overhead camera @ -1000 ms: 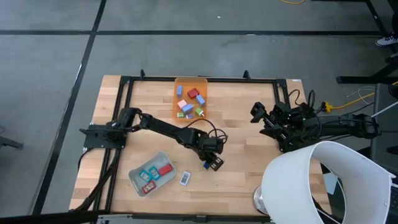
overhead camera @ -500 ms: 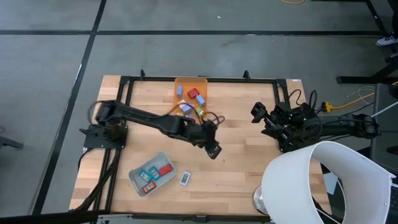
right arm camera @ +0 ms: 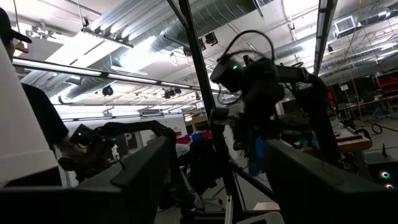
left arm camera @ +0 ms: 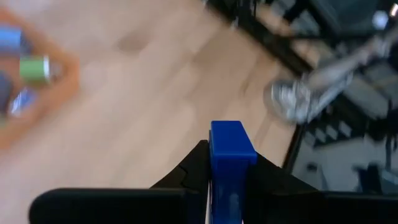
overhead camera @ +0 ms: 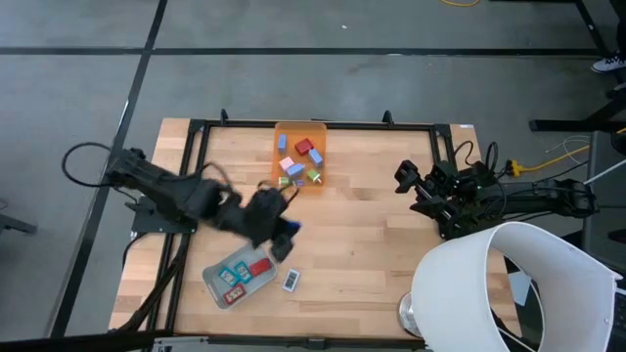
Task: Pick & Place Office items
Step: Put the dark blue digital clock into the gray bin, then adjust the gray bin
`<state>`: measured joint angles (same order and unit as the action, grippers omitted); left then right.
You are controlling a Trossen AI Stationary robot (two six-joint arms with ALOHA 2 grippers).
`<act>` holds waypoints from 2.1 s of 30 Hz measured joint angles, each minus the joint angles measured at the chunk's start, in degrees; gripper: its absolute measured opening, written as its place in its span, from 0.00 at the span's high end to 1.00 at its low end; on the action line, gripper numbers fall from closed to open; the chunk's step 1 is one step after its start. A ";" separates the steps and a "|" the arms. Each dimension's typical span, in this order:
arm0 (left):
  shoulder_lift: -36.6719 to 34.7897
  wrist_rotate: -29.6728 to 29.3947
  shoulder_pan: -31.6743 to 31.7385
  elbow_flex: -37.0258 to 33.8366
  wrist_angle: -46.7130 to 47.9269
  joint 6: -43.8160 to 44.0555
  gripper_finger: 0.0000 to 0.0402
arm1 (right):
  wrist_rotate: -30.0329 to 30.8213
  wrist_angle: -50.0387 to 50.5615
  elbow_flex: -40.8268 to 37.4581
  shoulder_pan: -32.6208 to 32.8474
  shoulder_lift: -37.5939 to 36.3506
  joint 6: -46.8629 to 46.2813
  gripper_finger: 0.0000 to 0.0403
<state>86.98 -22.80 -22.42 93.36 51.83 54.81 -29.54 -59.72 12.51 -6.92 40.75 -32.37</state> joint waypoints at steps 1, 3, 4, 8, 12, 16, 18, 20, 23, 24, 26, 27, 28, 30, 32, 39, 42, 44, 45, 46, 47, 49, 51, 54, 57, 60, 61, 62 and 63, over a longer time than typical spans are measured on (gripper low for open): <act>-0.29 -0.21 -1.74 0.00 2.19 1.70 0.88 | 0.00 0.11 0.00 0.00 0.00 0.01 0.35; -0.19 -0.12 -5.19 0.02 6.03 5.94 0.88 | 0.03 0.20 0.00 -0.01 0.00 0.00 0.35; 0.00 -0.08 -7.03 -0.10 8.19 8.11 0.88 | 0.04 0.19 0.00 -0.01 0.00 0.01 0.35; 1.01 -0.16 -12.88 -4.72 11.34 16.57 0.89 | 0.17 0.40 0.00 0.00 0.00 0.22 0.35; 1.00 0.44 -17.66 -13.62 7.08 26.31 0.88 | 0.24 0.66 -0.01 0.00 0.00 0.25 0.35; 1.05 0.66 -21.11 -23.01 -0.16 33.94 0.88 | 0.61 0.65 0.00 -0.01 0.00 0.25 0.35; 1.05 1.67 -21.73 -27.29 -2.82 36.97 0.88 | 1.31 0.65 0.00 0.00 0.00 0.27 0.35; 1.05 2.52 -21.85 -30.73 -4.12 39.46 0.88 | 1.95 0.65 0.00 -0.02 0.00 0.28 0.35; 1.02 2.86 -21.44 -34.82 -5.10 42.58 0.86 | 2.13 0.65 0.00 -0.02 0.00 0.29 0.35; 1.02 2.59 -21.22 -35.70 -5.23 43.11 0.85 | 2.14 0.65 0.00 -0.02 0.00 0.25 0.35; 1.00 1.98 -20.21 -36.84 -5.89 43.46 0.81 | 2.14 0.65 0.00 -0.02 0.00 0.21 0.35; 1.00 2.19 -19.45 -37.37 -5.83 43.28 0.79 | 2.14 0.65 0.00 -0.02 0.00 0.23 0.35; 1.00 2.68 -18.66 -37.73 -5.72 42.59 0.76 | 2.14 0.63 0.00 -0.01 0.00 0.23 0.35; 1.00 3.00 -17.13 -37.78 -5.96 40.11 0.71 | 2.14 0.65 0.00 -0.02 0.00 0.17 0.35; 1.00 2.99 -15.41 -37.75 -5.94 37.76 0.65 | 2.14 0.63 0.00 -0.01 0.00 0.00 0.35; 0.89 0.78 -9.57 -37.75 -6.24 34.78 0.42 | 2.14 0.63 0.00 -0.02 0.00 0.19 0.35; -0.17 -1.34 -7.68 -37.75 -11.31 30.90 0.36 | 2.14 0.63 0.00 -0.02 0.00 0.15 0.35; -0.90 -3.47 -6.54 -37.75 -16.57 28.23 0.34 | 2.14 0.65 0.00 0.00 0.00 0.03 0.35; -1.25 -4.21 -5.94 -37.75 -19.48 26.55 0.34 | 2.14 0.63 0.00 0.00 0.00 0.03 0.35; -1.45 -4.28 -5.21 -37.61 -22.08 24.54 0.34 | 2.14 0.63 0.00 -0.02 0.00 0.01 0.35; -1.47 -4.26 -4.51 -37.15 -23.86 22.61 0.34 | 2.14 0.65 0.00 -0.02 0.00 -0.01 0.35; -1.45 -4.30 -3.15 -35.51 -25.04 19.25 0.34 | 2.36 0.63 0.00 0.00 0.00 -0.01 0.35; -1.45 -4.74 -1.68 -33.65 -25.13 16.05 0.34 | 2.75 0.65 0.00 -0.02 0.00 -0.03 0.35; -1.45 -1.99 0.44 -31.60 -24.59 10.73 0.34 | 3.18 0.77 0.00 -0.02 0.00 -0.01 0.35; -1.45 3.56 1.75 -30.73 -28.31 4.74 0.35 | 3.21 0.83 0.00 -0.02 0.00 0.01 0.35; -1.08 4.75 2.36 -30.71 -29.88 3.68 0.36 | 3.46 1.05 -0.01 -0.01 0.00 0.23 0.35; -0.60 5.62 2.97 -30.71 -29.31 3.98 0.37 | 3.64 1.22 0.00 -0.02 0.02 0.24 0.35; 0.00 6.58 3.59 -30.95 -28.41 4.07 0.37 | 3.66 1.24 0.00 -0.01 0.02 0.41 0.35; 0.71 7.43 4.17 -31.26 -27.43 4.05 0.38 | 3.67 1.23 0.00 0.00 0.02 0.75 0.35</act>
<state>87.70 -15.37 -18.25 62.10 24.40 58.87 -25.87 -58.49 12.51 -6.92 40.77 -31.62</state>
